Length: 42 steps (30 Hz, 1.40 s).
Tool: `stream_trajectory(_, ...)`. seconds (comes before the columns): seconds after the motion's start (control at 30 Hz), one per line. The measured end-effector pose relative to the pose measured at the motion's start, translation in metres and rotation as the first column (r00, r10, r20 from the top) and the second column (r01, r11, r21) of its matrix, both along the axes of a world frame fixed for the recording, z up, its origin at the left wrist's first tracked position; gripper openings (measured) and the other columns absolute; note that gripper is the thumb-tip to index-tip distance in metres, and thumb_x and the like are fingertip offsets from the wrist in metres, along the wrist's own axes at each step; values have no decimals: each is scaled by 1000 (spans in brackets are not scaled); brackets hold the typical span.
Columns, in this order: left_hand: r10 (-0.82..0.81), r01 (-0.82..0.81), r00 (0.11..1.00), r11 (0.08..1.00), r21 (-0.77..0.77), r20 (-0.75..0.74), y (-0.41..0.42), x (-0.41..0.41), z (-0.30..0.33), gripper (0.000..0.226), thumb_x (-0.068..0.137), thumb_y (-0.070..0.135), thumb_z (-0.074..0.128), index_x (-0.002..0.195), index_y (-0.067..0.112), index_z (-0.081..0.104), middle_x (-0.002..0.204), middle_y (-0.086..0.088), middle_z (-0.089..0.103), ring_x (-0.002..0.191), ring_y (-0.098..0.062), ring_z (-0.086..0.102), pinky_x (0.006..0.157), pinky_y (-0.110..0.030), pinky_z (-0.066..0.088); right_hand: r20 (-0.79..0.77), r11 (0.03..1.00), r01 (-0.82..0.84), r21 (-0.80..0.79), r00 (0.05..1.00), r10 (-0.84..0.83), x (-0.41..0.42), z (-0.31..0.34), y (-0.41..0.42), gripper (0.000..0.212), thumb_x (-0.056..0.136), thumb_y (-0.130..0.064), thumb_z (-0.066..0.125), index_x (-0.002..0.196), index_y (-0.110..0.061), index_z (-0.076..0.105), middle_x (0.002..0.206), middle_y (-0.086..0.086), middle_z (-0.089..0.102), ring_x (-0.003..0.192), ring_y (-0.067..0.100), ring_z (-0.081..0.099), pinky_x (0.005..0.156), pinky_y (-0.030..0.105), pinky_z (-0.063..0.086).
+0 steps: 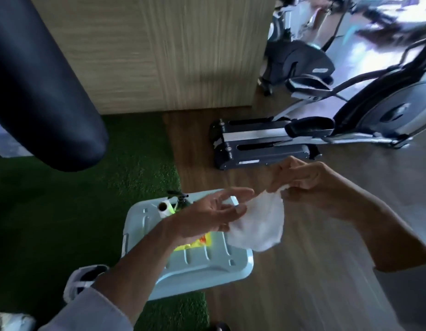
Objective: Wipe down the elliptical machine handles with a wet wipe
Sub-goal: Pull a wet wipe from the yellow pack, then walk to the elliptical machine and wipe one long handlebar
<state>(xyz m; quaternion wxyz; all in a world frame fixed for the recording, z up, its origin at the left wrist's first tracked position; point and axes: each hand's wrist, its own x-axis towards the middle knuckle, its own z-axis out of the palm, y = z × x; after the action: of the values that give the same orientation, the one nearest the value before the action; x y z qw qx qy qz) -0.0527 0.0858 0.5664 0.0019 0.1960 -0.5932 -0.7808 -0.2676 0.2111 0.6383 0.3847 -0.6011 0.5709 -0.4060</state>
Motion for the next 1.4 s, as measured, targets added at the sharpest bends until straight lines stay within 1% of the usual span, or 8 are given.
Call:
stream_trajectory(0.1, 129, -127, 980, 992, 20, -152, 16, -3, 26, 68, 62, 44, 87, 124, 33, 62, 102, -9, 62, 96, -18, 58, 87, -32, 47, -56, 995, 92, -41, 994, -95, -3, 30, 28, 20, 76, -46, 76, 96, -41, 76, 97, 5, 54, 97, 13, 53, 83, 19, 48)
stream_trajectory(0.3, 201, -247, 920, 964, -100, -337, 41, -24, 68, 48, 78, 17, 75, 114, 47, 65, 94, -3, 74, 85, -14, 65, 75, -28, 53, 69, 716, 685, -137, 728, -683, 31, 41, 67, 32, 91, -11, 64, 114, -33, 67, 75, 7, 56, 60, 11, 48, 57, 22, 44)
stream_trajectory(0.47, 128, -222, 898, 958, -182, -421, 45, -28, 93, 58, 87, 1, 66, 124, 45, 58, 87, -4, 69, 83, -13, 62, 79, -29, 52, 334, 733, 651, 197, 659, -674, 84, 33, 89, 47, 90, -48, 45, 135, -37, 46, 91, 16, 68, 73, 30, 66, 66, 32, 57)
stream_trajectory(0.67, -19, -120, 901, 949, -292, -432, 51, -37, 109, 64, 84, 0, 70, 130, 42, 55, 108, -13, 70, 97, -16, 65, 83, -30, 55, 673, 687, 708, 162, 430, -602, 95, 52, 101, 47, 88, -49, 47, 129, -28, 57, 113, 14, 69, 92, 30, 67, 73, 43, 57)
stream_trajectory(0.8, -137, -16, 883, 947, -320, -450, 62, -53, 119, 62, 80, 11, 70, 129, 46, 55, 110, -16, 70, 103, -25, 68, 89, -40, 54, 457, 648, 758, -71, 602, -655, 90, 69, 123, 33, 87, -5, 62, 119, -13, 61, 100, 14, 69, 90, 27, 66, 75, 42, 57)
stream_trajectory(0.93, -184, -6, 857, 931, -366, -481, 81, -80, 129, 49, 81, 17, 71, 123, 40, 62, 104, -11, 72, 91, -17, 68, 78, -32, 56, 214, 512, 833, -207, 550, -807, 74, 80, 148, 38, 83, 9, 67, 110, -18, 67, 90, -3, 73, 81, 11, 67, 67, 25, 54)
stream_trajectory(1.13, -180, -120, 842, 857, -502, -509, 128, -129, 148, 24, 78, 22, 74, 98, 33, 75, 80, 8, 73, 57, -3, 60, 55, -17, 47, 136, 454, 866, -209, 486, -863, 28, 93, 201, 36, 79, 6, 73, 102, -22, 71, 86, 1, 72, 76, 14, 66, 72, 36, 56)
stream_trajectory(1.4, -106, -242, 799, 845, -476, -592, 210, -218, 173, 25, 73, 30, 78, 94, 42, 74, 89, 7, 75, 83, -13, 71, 78, -37, 59, -12, 327, 902, -283, 337, -941, -72, 123, 273, 39, 56, -49, 72, 94, -46, 70, 90, -4, 75, 85, 22, 71, 83, 51, 56)
